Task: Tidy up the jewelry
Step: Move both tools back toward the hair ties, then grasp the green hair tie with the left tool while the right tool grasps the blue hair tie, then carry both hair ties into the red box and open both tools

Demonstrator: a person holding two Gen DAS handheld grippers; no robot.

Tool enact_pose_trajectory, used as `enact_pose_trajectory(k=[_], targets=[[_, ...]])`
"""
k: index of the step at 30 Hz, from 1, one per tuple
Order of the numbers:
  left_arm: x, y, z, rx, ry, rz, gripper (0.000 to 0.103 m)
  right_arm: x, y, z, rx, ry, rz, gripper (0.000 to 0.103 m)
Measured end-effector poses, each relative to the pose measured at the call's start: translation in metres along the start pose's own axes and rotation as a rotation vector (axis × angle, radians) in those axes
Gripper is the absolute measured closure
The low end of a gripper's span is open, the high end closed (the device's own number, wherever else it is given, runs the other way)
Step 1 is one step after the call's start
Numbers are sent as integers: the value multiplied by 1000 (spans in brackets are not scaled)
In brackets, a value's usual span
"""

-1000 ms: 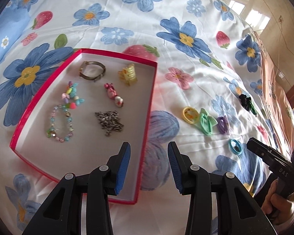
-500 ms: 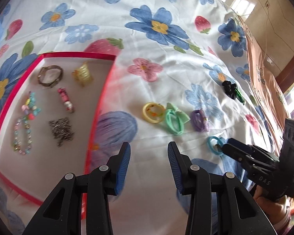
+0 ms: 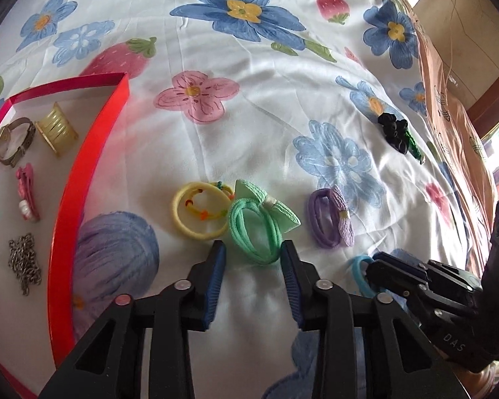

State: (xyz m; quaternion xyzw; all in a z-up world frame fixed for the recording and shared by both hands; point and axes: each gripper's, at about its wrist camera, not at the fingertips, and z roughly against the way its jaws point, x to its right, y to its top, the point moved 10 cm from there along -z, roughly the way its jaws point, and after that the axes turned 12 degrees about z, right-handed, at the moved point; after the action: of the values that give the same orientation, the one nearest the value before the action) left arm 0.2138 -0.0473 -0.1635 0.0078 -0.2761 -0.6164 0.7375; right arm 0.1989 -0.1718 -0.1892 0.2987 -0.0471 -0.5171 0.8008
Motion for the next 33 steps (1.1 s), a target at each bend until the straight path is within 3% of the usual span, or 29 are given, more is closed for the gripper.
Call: enact_pose_trajectory(k=[1, 3, 6, 18, 33], targets=[[2, 0, -1, 2, 0, -5, 84, 0, 0, 0, 3, 2, 1, 100], [4, -1, -4, -1, -12, -11, 93, 0, 1, 3, 12, 0, 3, 100], [5, -3, 1, 13, -15, -25, 97, 0, 5, 8, 31, 2, -2, 100], [-12, -18, 58, 64, -76, 1, 98, -22, 24, 22, 81, 18, 34, 100], [-75, -32, 131, 165, -66, 115, 99, -85, 42, 9, 81, 82, 133, 100]])
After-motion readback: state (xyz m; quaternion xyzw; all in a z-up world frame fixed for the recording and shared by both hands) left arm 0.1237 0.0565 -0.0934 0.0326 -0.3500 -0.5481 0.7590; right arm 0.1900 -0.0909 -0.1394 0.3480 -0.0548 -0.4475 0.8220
